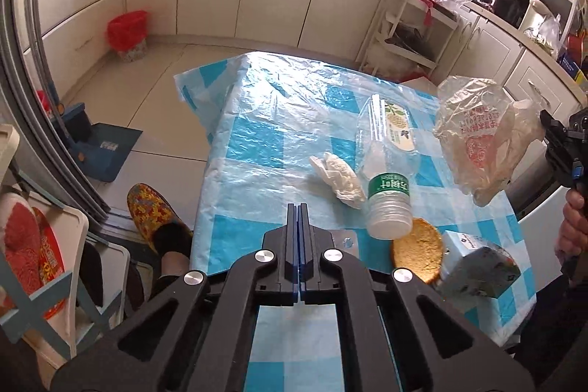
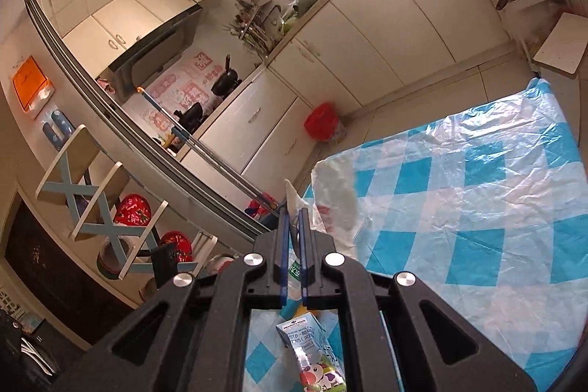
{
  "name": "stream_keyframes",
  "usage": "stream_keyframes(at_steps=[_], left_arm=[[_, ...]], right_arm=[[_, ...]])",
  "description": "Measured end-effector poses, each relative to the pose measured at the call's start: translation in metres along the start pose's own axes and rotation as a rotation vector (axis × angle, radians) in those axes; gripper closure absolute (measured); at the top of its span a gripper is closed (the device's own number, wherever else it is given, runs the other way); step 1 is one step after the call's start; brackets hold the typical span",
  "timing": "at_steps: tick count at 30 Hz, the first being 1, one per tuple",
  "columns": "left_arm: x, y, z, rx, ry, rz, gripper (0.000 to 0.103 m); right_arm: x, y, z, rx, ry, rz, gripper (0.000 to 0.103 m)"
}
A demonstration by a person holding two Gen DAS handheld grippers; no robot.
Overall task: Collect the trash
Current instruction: 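Carry the blister and crumpled bag over the yellow bucket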
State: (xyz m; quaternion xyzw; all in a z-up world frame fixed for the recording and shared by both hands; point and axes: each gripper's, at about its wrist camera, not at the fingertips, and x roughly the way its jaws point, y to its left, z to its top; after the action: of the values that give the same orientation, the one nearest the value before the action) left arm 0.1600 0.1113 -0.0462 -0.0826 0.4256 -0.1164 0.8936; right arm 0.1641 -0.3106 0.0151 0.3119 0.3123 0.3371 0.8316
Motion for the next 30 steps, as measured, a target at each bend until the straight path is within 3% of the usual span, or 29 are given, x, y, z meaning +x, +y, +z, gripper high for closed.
stream_keyframes(at_steps=[16,30], left_arm=[[-0.076,-0.061,-0.033,-0.064,-0.091,-0.043,0.102],[-0.102,-0.126,-0.037,0.016,-0.113,-0.104,0.102]], right_arm=[[-0.073,-0.008,-0.007,0.03,-0.101,-0.077,0.097],[-0.129,-0.027,-0.021,0.082,-0.192,-0.136,0.097]])
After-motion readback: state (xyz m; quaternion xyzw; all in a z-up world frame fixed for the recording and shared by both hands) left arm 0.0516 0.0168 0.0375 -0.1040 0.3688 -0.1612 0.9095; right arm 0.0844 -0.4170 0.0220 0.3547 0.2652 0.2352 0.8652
